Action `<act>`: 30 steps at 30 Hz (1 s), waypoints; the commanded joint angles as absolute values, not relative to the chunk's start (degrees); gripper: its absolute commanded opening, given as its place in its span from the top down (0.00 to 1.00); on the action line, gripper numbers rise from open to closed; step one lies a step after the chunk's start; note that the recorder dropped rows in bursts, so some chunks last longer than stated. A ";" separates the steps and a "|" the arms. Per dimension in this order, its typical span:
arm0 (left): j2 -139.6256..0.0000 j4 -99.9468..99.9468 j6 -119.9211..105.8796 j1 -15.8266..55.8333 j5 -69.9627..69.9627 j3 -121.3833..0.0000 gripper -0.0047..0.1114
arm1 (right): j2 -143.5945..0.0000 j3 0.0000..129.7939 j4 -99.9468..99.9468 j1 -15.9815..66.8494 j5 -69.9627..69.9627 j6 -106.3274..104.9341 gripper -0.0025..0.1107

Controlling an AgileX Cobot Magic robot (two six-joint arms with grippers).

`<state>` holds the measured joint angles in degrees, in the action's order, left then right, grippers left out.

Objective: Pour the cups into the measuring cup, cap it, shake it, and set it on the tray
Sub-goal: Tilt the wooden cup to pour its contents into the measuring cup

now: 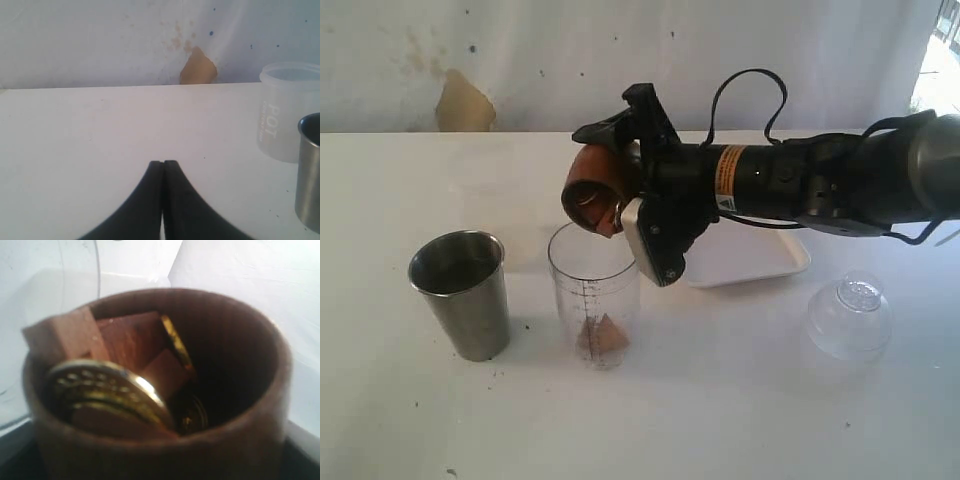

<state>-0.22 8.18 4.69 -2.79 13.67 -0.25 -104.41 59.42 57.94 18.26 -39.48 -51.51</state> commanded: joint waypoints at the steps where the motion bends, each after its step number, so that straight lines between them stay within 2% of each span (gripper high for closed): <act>1: 0.00 7.80 4.85 -2.67 13.61 0.00 0.96 | -104.05 59.96 57.34 18.24 -39.47 -54.22 0.98; 30: 0.00 7.80 4.85 -2.67 13.61 0.00 0.96 | -103.41 60.09 57.47 18.24 -40.00 -64.70 0.98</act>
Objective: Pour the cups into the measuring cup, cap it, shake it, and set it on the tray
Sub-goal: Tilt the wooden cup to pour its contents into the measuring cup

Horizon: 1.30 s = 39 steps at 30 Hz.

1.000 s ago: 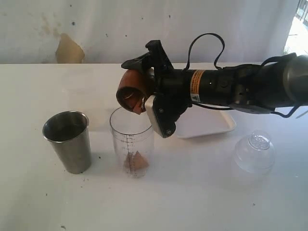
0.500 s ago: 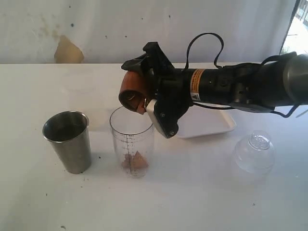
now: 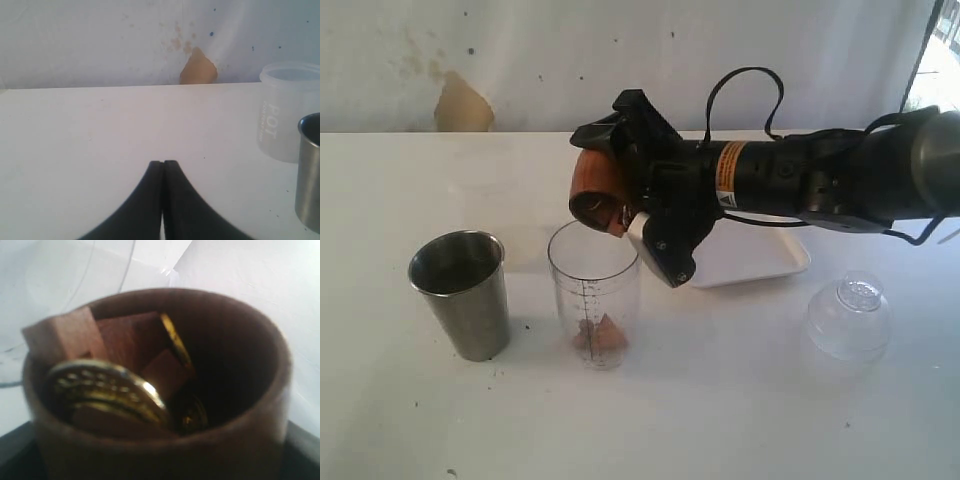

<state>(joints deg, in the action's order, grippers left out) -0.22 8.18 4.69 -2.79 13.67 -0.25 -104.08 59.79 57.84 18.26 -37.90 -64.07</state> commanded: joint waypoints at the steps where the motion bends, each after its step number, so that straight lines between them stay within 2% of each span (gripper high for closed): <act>1: 0.00 7.80 4.85 -2.67 13.61 0.00 0.96 | -103.41 60.09 57.47 18.24 -40.63 -64.65 0.98; 12: 0.00 7.80 4.85 -2.67 13.61 0.00 0.96 | -103.41 59.98 57.38 18.24 -42.04 -62.83 0.98; 27: 0.00 7.80 4.85 -2.67 13.61 0.00 0.96 | -102.89 59.98 57.69 18.24 -42.80 -70.39 0.98; 39: 0.00 7.80 4.85 -2.67 13.61 0.00 0.96 | -102.80 59.98 57.69 18.24 -45.39 -63.78 0.98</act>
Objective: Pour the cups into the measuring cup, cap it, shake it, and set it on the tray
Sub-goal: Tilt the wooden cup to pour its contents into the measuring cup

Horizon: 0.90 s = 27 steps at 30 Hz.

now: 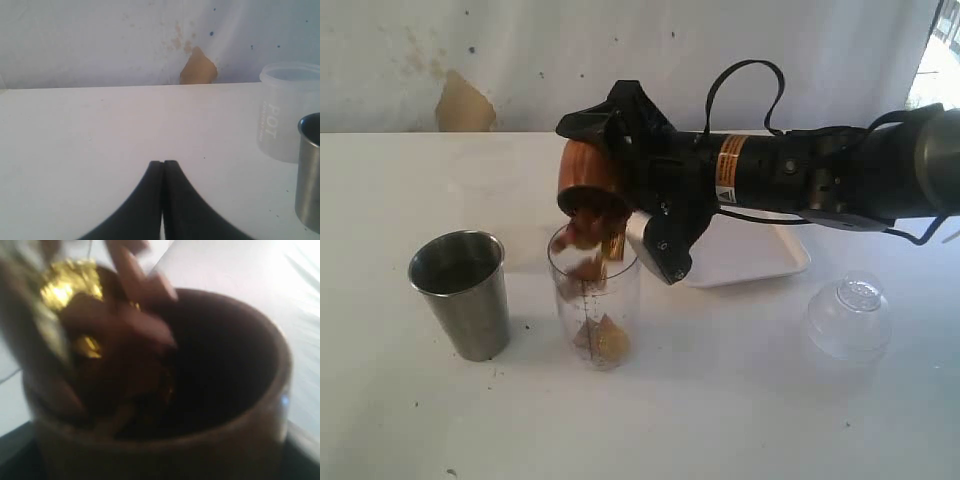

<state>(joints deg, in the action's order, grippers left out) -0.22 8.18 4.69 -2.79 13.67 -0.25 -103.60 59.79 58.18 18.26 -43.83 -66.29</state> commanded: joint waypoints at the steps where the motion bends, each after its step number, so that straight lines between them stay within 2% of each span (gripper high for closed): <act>1: 0.00 7.80 4.85 -2.67 13.61 0.00 0.96 | -102.80 59.98 57.69 18.24 -45.14 -63.78 0.98; 10: 0.00 7.80 4.85 -2.67 13.61 0.00 0.96 | -102.80 59.98 57.47 18.24 -44.46 -64.98 0.98; 16: 0.00 7.80 4.85 -2.67 13.61 0.00 0.96 | -102.77 59.98 57.58 18.24 -41.99 -79.66 0.98; 27: 0.00 7.80 4.85 -2.67 13.61 0.00 0.96 | -102.77 59.98 58.54 18.24 -42.98 -80.66 0.98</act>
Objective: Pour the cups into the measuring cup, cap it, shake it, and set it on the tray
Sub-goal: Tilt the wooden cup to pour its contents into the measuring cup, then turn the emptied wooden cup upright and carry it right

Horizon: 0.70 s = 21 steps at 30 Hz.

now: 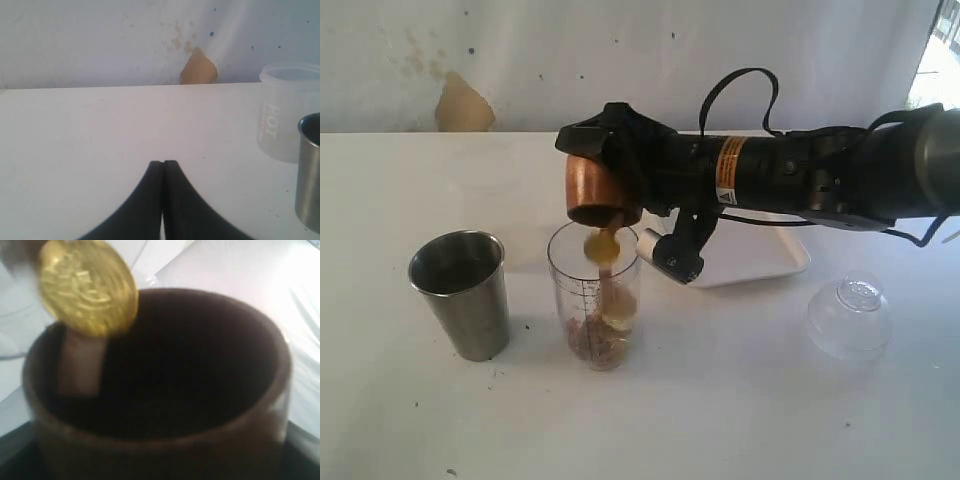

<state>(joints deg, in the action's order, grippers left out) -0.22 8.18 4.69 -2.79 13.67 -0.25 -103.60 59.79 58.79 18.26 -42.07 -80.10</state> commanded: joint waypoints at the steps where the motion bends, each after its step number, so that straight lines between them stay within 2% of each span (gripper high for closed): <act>1: 0.00 7.80 4.85 -2.67 13.61 0.00 0.96 | -102.77 59.98 58.54 18.24 -42.98 -80.66 0.98; 11: 0.00 7.80 4.85 -2.67 13.61 0.00 0.96 | -102.77 59.98 58.54 18.24 -42.98 -76.79 0.98; 17: 0.00 7.80 4.85 -2.67 13.61 0.00 0.96 | -102.77 59.98 58.54 18.24 -42.98 -39.10 0.98; 21: 0.00 7.80 4.85 -2.67 13.61 0.00 0.96 | -102.77 59.98 50.28 18.24 -42.98 -18.47 0.98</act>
